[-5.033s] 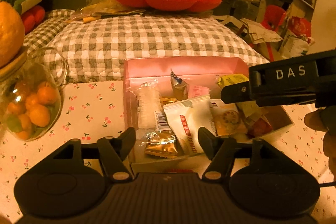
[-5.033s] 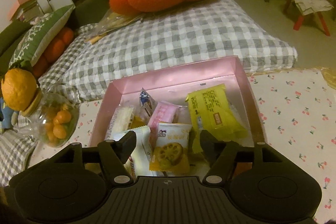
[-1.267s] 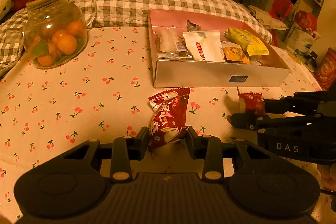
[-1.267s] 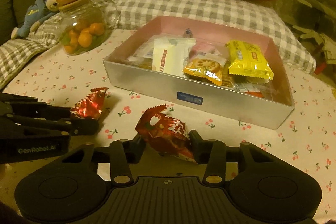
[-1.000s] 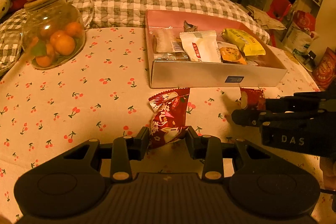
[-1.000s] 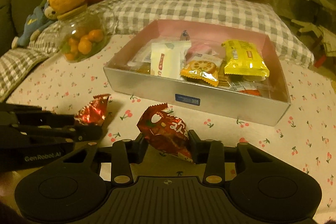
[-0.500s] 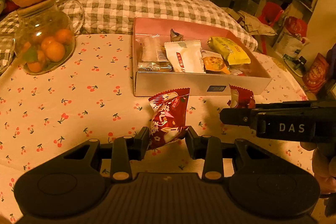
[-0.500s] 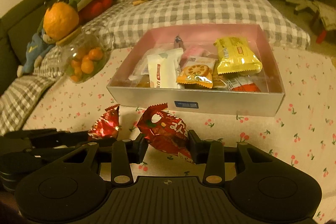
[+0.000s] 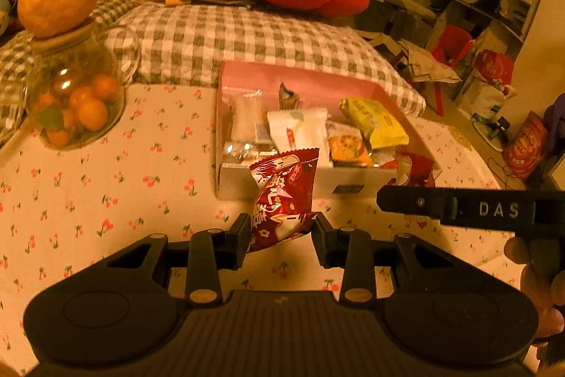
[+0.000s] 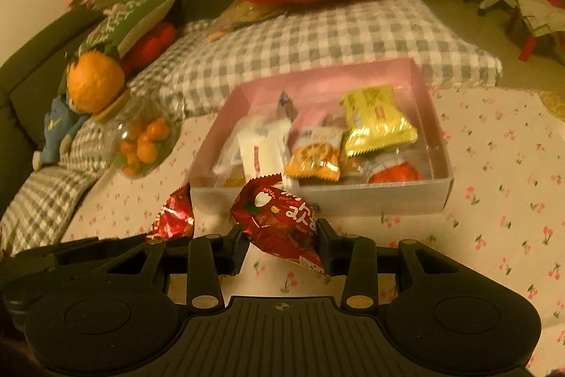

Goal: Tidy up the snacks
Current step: 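Carry both red candies over the box with the left and right tools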

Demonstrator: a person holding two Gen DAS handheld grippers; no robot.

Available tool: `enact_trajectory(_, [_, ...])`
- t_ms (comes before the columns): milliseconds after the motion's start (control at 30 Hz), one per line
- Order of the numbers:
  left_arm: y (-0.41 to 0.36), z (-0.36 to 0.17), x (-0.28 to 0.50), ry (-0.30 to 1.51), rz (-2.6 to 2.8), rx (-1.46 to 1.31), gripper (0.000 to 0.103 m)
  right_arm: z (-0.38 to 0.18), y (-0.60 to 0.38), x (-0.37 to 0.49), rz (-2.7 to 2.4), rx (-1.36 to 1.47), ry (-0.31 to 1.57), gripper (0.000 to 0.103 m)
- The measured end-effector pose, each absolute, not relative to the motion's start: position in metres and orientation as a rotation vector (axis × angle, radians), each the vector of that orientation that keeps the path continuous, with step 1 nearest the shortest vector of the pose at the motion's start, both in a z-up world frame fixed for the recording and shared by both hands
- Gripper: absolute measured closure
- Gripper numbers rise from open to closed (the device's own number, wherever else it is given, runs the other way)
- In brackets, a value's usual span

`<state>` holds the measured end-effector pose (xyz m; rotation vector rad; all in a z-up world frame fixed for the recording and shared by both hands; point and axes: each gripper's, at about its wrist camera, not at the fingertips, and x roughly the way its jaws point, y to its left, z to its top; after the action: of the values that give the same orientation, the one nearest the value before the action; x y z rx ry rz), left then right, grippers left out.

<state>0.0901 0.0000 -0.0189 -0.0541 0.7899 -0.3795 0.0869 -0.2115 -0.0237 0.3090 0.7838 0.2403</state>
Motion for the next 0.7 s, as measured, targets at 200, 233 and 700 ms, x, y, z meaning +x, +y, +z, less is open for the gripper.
enact_trajectory(200, [-0.012,-0.009,0.108,0.774,-0.395,-0.063,0.069,-0.011,-0.229,0.105,0.204,0.321,0.758,0.064])
enact_trajectory(233, [-0.015,-0.008,0.112,0.777,-0.399,-0.068,0.069,-0.01,-0.232,0.109,0.196,0.324,0.753,0.064])
enact_trajectory(700, [-0.064,-0.017,0.174,0.804,-0.412,-0.095,0.069,-0.015,-0.282,0.17,0.109,0.376,0.72,0.064])
